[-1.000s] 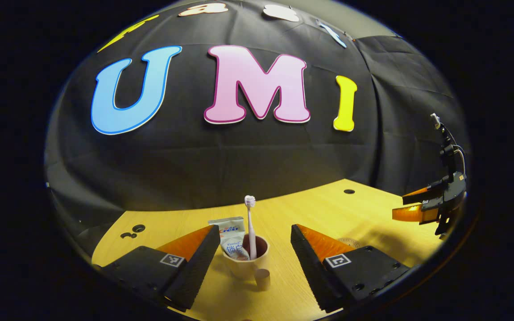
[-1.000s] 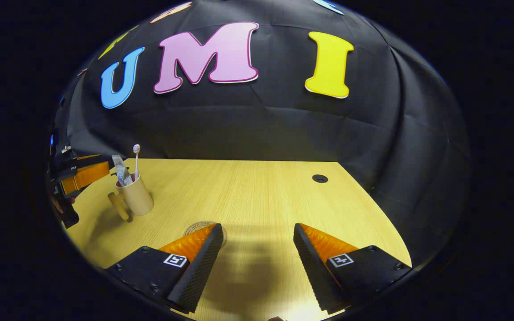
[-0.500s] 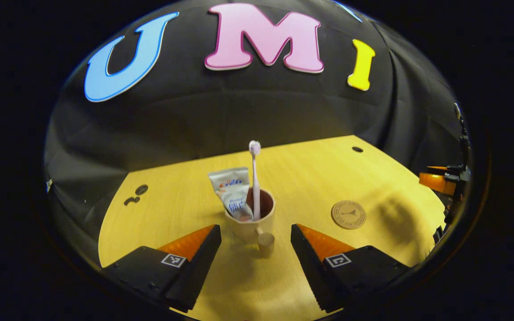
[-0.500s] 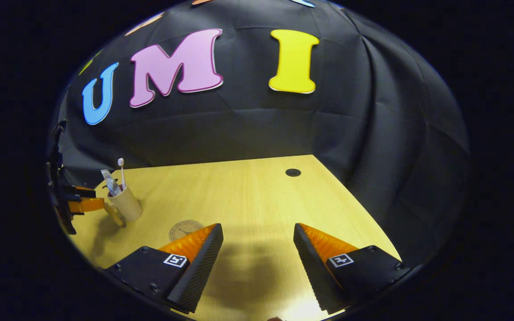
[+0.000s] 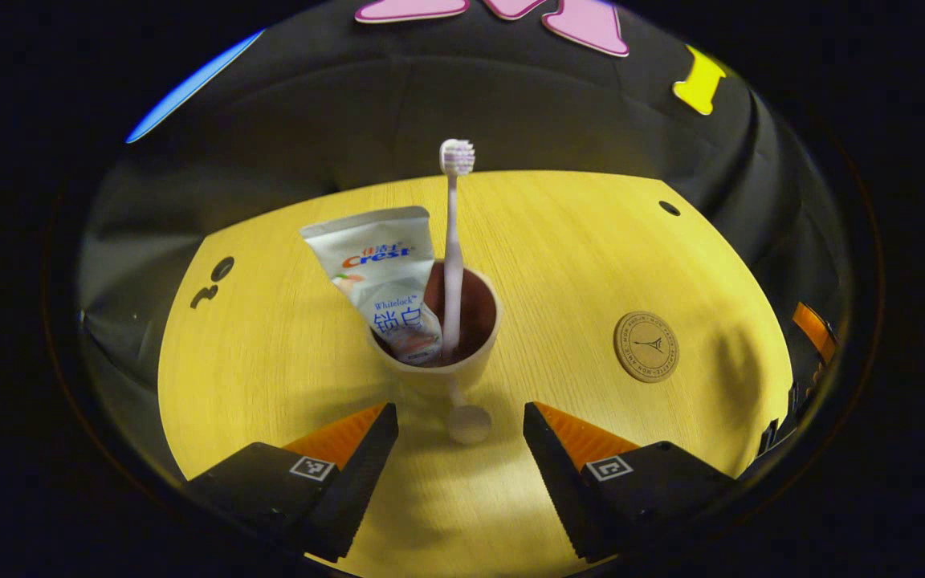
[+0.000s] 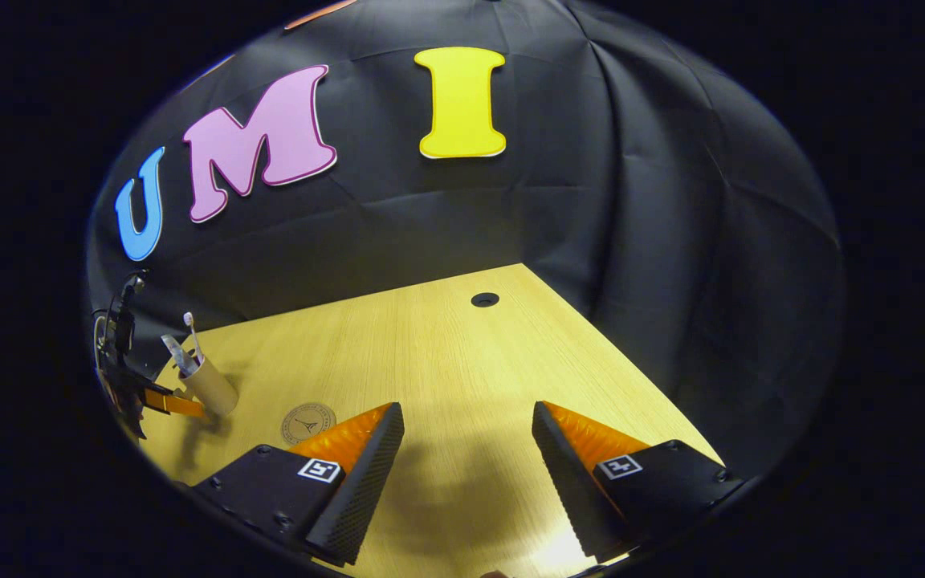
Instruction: Put the toothbrush and toothpaste on the desktop into the cup, then pick up the cup and place it on the coaster on the desktop.
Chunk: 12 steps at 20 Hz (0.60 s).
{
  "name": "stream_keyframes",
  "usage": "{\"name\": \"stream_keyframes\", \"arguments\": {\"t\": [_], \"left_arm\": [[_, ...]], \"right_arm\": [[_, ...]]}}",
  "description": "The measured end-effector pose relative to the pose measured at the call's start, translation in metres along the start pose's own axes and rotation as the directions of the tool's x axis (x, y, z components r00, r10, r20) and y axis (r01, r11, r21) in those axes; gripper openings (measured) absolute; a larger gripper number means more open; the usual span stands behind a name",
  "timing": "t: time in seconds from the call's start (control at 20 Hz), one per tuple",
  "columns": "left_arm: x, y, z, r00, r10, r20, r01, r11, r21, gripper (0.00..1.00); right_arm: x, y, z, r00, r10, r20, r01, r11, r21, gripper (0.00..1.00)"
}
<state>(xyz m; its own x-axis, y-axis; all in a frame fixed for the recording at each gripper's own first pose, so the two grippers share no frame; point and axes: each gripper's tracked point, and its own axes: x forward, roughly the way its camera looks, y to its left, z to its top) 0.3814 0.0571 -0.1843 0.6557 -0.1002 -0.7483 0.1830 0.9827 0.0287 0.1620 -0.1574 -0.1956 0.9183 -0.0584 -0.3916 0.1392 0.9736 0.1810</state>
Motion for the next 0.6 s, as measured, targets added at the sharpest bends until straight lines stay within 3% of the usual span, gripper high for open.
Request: {"name": "stream_keyframes", "arguments": {"t": [0.15,0.3,0.6], "left_arm": [[0.011,0.007,-0.003,0.997,0.028,-0.077,-0.028,1.0,-0.009,0.98],[0.013,0.006,0.0,0.992,0.004,-0.127,-0.012,0.998,-0.062,0.96],[0.028,0.0,0.0,0.974,-0.028,-0.223,0.008,0.996,-0.09,0.76]], "right_arm": [[-0.001,-0.007,0.0,1.0,-0.001,-0.003,0.001,1.0,0.005,0.99],[-0.002,-0.012,-0.007,1.0,0.0,-0.015,0.0,1.0,0.008,0.99],[-0.007,-0.012,-0.019,0.999,0.012,-0.035,-0.011,0.999,0.036,0.99]]}}
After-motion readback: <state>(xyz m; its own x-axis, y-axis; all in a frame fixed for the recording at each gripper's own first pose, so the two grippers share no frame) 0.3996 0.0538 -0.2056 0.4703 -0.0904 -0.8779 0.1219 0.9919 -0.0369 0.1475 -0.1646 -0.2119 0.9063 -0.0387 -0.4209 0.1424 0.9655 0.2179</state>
